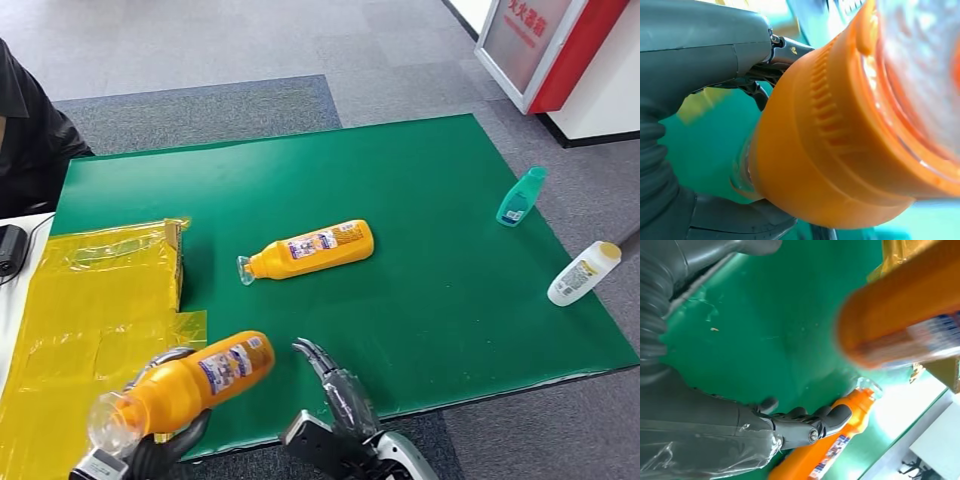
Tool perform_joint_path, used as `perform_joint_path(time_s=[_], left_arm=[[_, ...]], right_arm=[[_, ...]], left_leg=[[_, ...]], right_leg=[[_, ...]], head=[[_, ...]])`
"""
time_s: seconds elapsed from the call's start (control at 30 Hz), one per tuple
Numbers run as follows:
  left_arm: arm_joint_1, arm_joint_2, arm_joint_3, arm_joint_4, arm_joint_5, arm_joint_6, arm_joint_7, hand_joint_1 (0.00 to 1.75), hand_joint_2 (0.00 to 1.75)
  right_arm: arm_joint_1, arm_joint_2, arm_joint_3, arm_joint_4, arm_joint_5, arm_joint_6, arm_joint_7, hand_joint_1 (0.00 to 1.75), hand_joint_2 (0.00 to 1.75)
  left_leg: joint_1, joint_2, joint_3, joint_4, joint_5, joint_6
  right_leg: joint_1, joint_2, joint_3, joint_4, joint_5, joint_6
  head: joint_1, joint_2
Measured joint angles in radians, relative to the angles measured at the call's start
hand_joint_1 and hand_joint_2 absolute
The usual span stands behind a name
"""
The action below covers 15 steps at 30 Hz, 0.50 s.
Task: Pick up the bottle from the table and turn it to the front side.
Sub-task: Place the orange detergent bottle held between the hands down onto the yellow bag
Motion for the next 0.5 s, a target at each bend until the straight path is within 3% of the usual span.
perform_joint_path(time_s=[0.3, 0.5], left_arm=[[-0.001, -0.147, 0.307, -0.093, -0.333, 0.16, -0.034, 1.68, 1.75], [-0.043, -0.175, 0.439, -0.096, -0.589, 0.348, 0.016, 1.73, 1.75]], right_arm=[[0.141, 0.017, -0.105, -0.079, 0.015, 0.05, -0.029, 0.0, 1.75], [0.178, 0.056, -0.166, -0.082, 0.056, 0.102, -0.051, 0.0, 1.75]], left_leg=[[0.0, 0.0, 0.0, 0.0, -0.001, 0.0], [0.0, 0.0, 0.001, 0.0, -0.001, 0.0]], right_leg=[[0.0, 0.0, -0.002, 0.0, -0.001, 0.0], [0.0, 0.0, -0.003, 0.0, -0.001, 0.0]], head=[[0.0, 0.0], [0.0, 0.0]])
